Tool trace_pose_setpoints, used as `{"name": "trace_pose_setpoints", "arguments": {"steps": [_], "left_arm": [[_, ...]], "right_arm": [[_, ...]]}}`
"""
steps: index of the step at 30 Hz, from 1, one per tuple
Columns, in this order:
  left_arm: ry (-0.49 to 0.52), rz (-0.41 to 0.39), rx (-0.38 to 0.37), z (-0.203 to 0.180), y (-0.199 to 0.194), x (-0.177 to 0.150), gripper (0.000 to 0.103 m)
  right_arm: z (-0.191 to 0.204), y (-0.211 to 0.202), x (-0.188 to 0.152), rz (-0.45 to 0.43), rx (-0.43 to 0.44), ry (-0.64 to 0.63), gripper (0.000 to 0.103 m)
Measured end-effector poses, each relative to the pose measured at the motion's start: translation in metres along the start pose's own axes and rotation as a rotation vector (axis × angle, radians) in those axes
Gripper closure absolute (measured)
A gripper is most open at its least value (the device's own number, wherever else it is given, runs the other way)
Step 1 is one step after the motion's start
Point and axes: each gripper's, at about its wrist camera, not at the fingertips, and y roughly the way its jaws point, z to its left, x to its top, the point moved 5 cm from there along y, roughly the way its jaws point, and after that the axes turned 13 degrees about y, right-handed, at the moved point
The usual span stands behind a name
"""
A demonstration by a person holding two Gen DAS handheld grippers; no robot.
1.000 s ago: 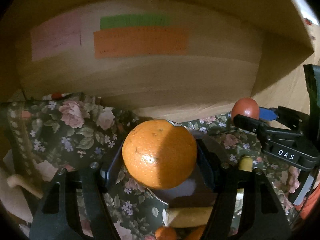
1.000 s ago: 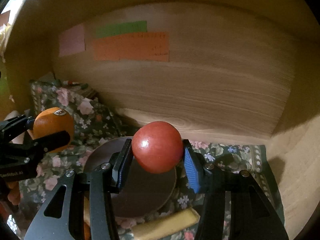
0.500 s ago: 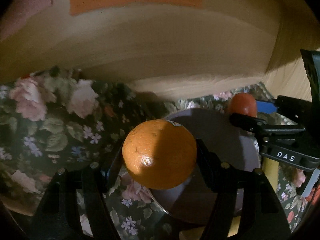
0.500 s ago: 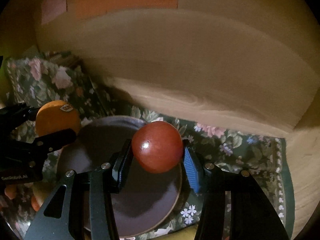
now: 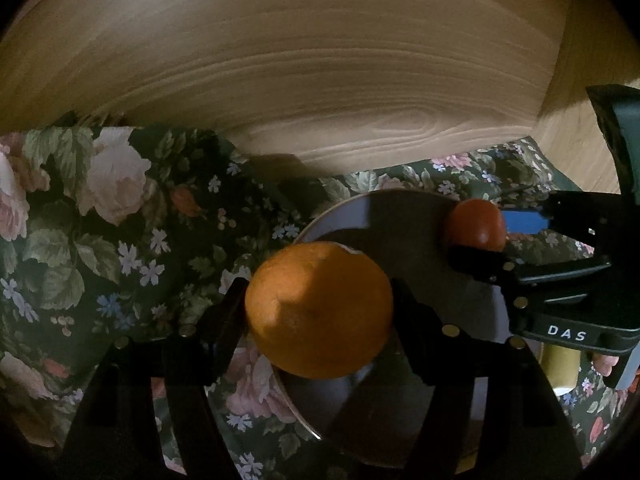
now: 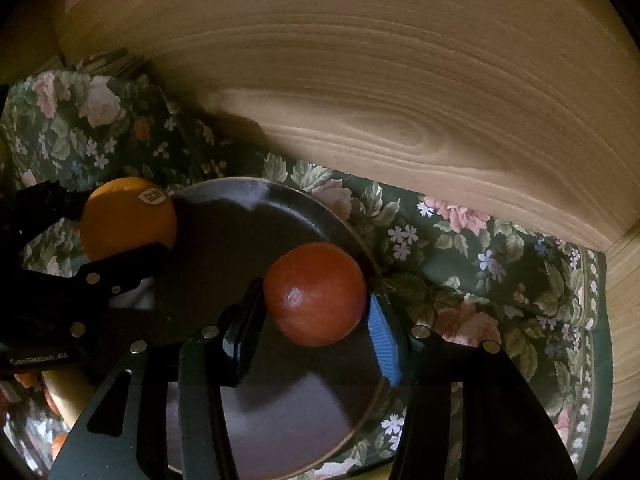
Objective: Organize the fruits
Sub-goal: 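Carry the orange and tomato with both tools onto the dark plate, then open both tools and lift them away from the plate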
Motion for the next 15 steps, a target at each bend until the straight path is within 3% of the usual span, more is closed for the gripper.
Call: {"name": "trace_pose_setpoints", "arguments": {"steps": [3,5,15], "left_arm": [[0.005,-0.022,-0.003,-0.004,-0.01,0.003,0.032],[0.016,-0.048,0.025,-0.004,-0.021,0.006,0.029],[-0.028,-0.125,0.043,-0.001,-0.085,-0.01,0.027]], "right_arm": [[0.004,-0.002,0.0,-0.009,-0.002,-0.004,0.048],[0.005,-0.01,-0.002,-0.05,-0.013,-0.01,0.034],[0.012,-0.083,-0.023,-0.191,-0.014,-0.045,0.033]]}}
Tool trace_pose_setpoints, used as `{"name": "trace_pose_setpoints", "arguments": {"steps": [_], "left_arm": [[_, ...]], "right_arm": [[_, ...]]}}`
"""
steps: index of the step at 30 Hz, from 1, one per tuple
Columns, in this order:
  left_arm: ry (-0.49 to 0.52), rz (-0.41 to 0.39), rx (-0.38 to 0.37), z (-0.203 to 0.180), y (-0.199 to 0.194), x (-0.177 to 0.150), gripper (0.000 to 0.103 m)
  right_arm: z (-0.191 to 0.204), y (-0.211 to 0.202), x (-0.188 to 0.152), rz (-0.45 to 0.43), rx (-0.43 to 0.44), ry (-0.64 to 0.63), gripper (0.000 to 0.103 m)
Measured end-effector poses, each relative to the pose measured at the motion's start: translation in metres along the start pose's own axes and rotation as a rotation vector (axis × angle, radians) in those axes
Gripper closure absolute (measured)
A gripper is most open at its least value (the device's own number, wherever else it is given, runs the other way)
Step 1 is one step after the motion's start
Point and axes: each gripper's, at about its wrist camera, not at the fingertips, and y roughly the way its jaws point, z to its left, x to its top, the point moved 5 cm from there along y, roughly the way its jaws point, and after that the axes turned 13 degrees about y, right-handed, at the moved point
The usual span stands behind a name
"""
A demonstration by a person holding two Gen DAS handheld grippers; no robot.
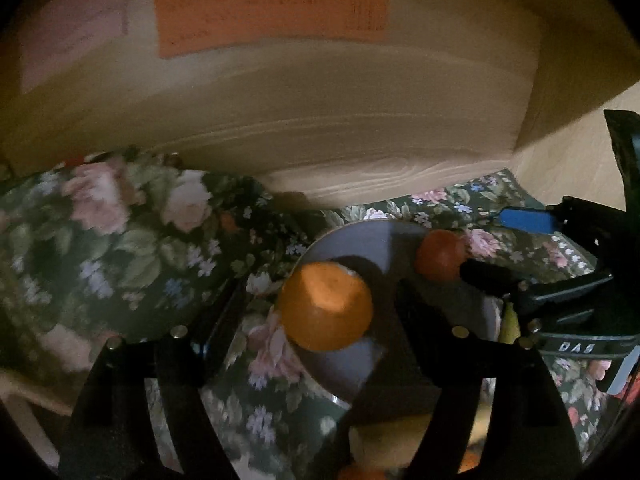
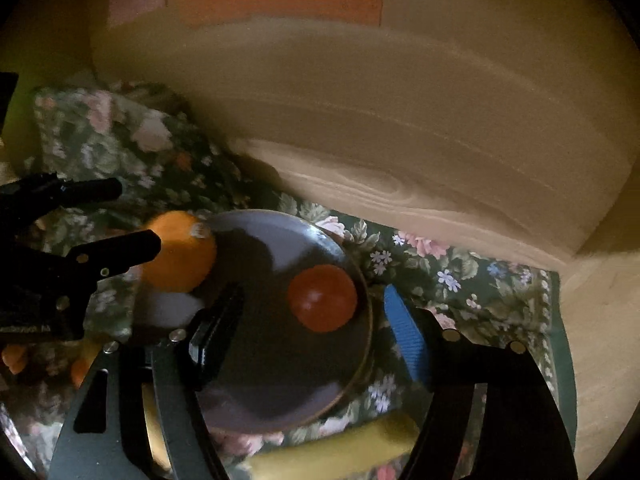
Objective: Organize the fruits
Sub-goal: 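Open both tools and lift them away from the plate, then grasp the pink pomelo segment with the right tool while the left grasps the stickered orange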
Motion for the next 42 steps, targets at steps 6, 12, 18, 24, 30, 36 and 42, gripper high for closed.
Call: {"name": "trace_pose_setpoints", "arguments": {"steps": [6,12,18,24,30,36,42], "left_arm": [[-0.002,-0.02,-0.009,-0.009,-0.047,-0.033,0.02],[-0.007,-0.003,-0.03,-0.03,-0.077,-0.08,0.019],[-0.014,0.038,-0.078,-0.056,-0.084,-0.122,0.018],[-0.018,0.093,-0.132,-0.086,-0.07,-0.148,0.018],[0.044,0.09,-0.069,-0.105,-0.067,-0.158,0.012],[0.083,0.09,-0.1,-0.13,-0.073,-0.161,0.01],[0.056,0.077,-0.108,-0.148,-0.073,-0.158,0.006]], "right_arm": [[0.009,-0.042,-0.015,-0.072,0.009,0.001,0.032],[0.0,-0.074,-0.062,-0.1,-0.016,0.047,0.03],[-0.012,-0.097,-0.119,-0.078,-0.067,0.107,0.03],[-0.015,-0.102,-0.157,-0.024,-0.094,0.107,0.028],[-0.013,-0.086,-0.183,0.047,-0.092,0.09,0.028],[-0.016,-0.076,-0.177,0.029,-0.091,0.1,0.027],[-0.02,-0.063,-0.163,0.03,-0.097,0.121,0.027]]}}
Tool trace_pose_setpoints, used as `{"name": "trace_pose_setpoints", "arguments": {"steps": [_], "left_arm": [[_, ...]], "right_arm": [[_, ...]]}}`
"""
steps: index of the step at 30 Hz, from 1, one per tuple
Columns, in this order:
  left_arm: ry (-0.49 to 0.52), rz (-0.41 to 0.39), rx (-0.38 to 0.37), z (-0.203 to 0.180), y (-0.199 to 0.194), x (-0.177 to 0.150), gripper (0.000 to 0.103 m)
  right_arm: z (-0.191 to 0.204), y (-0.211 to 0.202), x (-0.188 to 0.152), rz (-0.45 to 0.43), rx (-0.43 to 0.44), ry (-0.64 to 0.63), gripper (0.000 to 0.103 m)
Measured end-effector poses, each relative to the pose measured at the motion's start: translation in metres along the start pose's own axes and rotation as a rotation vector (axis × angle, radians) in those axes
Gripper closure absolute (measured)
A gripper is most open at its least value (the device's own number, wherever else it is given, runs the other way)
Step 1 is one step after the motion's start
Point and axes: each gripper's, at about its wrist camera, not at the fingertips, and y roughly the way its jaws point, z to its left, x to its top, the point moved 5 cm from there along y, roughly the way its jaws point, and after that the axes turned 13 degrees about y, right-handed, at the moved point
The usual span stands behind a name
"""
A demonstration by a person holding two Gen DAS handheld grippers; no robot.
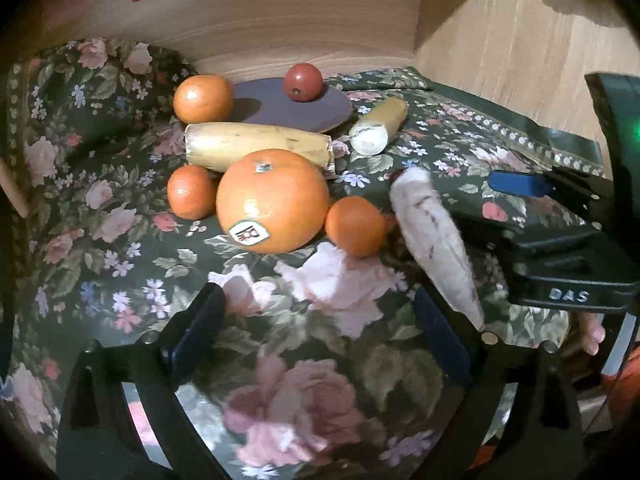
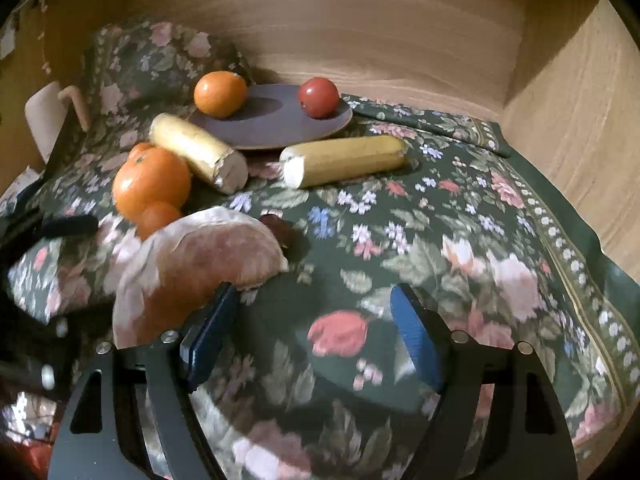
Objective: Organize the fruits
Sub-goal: 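Grasp the pink pomelo segment with the right tool while the left grasps the stickered orange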
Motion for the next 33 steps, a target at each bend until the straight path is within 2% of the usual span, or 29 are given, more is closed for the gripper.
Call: {"name": "trace_pose_setpoints", "arguments": {"steps": [4,8,14,17,24,26,27,29,31,33], "left_arm": [[-0.036,-0.013,-0.01,0.006,-0.004,-0.002,0.006],[-0.09,-0.021,0.003,0.027,-0.014,-0.007,0.006],[-0.123,-0.026,0.067,0.06,-0.025,-0.015,0.006],[-0.131,-0.022,0.074,0.068,-0.026,-0.02,0.006],[-0.114,-0.018,0.051,0.067,-0.025,-0.021,0.006],[-0.108,-0.018,0.039,0.065,-0.022,-0.018,0.007],[-0.106,-0.02,0.036,0.065,-0.021,-0.016,0.012],[-0.098,-0.018,0.031,0.063,-0.017,-0.011,0.019],[-0.098,-0.019,0.015,0.061,-0.013,-0.006,0.022],[-0.096,-0.023,0.008,0.06,-0.01,-0.001,0.022]], "right_arm": [[-0.001,-0.009,0.003,0.008,0.038,0.034,0.027],[0.008,-0.027,0.003,-0.014,0.081,0.054,0.027],[0.041,-0.034,-0.001,-0.018,0.165,0.048,0.024],[0.055,-0.025,-0.006,-0.009,0.148,0.019,0.024],[0.054,0.0,-0.016,0.046,0.112,0.035,0.026],[0.051,-0.002,-0.016,0.036,0.097,0.024,0.036],[0.049,-0.004,-0.016,0.039,0.099,0.023,0.037],[0.042,-0.009,-0.018,0.039,0.076,0.009,0.05],[0.033,-0.011,-0.019,0.038,0.04,0.002,0.06],[0.02,-0.015,-0.019,0.042,0.035,0.023,0.06]]}}
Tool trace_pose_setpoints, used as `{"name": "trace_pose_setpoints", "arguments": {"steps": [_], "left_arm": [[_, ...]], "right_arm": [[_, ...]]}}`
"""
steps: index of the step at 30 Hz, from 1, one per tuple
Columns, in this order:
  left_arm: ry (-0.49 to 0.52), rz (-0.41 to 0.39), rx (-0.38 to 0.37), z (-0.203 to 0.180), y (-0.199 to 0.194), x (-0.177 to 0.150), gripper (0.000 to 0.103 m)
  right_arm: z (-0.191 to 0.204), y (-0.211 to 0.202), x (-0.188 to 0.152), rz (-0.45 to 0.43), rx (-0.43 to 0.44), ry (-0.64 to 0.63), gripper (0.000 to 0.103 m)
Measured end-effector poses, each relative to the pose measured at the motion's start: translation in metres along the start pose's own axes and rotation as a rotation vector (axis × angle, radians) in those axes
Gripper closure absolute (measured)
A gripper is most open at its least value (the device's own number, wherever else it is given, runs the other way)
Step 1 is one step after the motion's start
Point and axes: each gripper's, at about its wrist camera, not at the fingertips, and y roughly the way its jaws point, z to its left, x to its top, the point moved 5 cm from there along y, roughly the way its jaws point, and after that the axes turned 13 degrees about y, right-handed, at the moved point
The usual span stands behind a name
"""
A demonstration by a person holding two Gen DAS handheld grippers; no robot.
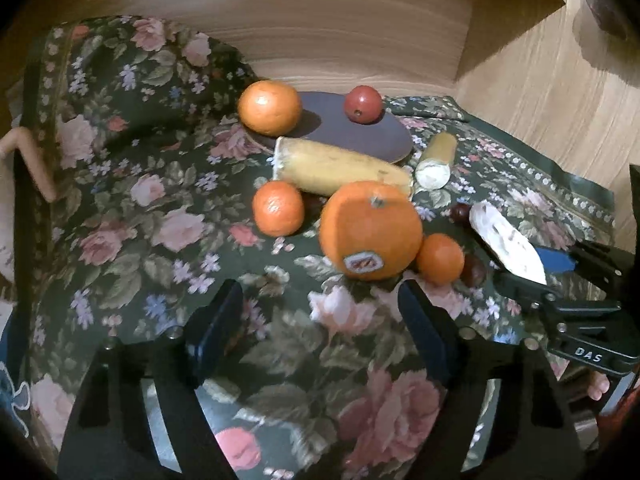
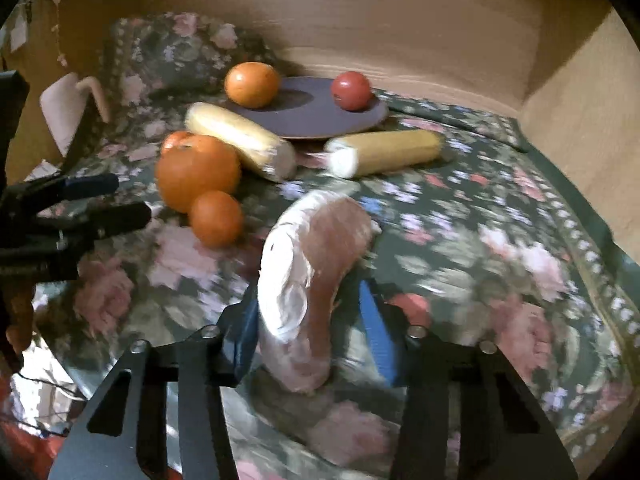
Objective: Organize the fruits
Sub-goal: 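Grasp the pink pomelo segment with the right tool while the left grasps the stickered orange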
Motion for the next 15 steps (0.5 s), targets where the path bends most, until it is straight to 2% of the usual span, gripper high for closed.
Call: {"name": "trace_pose_setpoints", "arguments": {"steps": [4,9,15], "left_arm": [[0.011,0.006,-0.009,-0.005,0.009,0.008,0.022],[-0.003,0.034,-0.049,-0.007,0.021,0.013,0.022],[0.005,0.039,-0.058,-0.013,0.03,0.022,0.022]], "right_arm": [[-0.008,-0.001,0.003,0.009,0.017,0.03,0.06],[-0.005,0.009,0.009,0.007,0.026,0.022,0.054],[0.002,0.021,0.016,-0.002,0.041,0.003,0.042]]}}
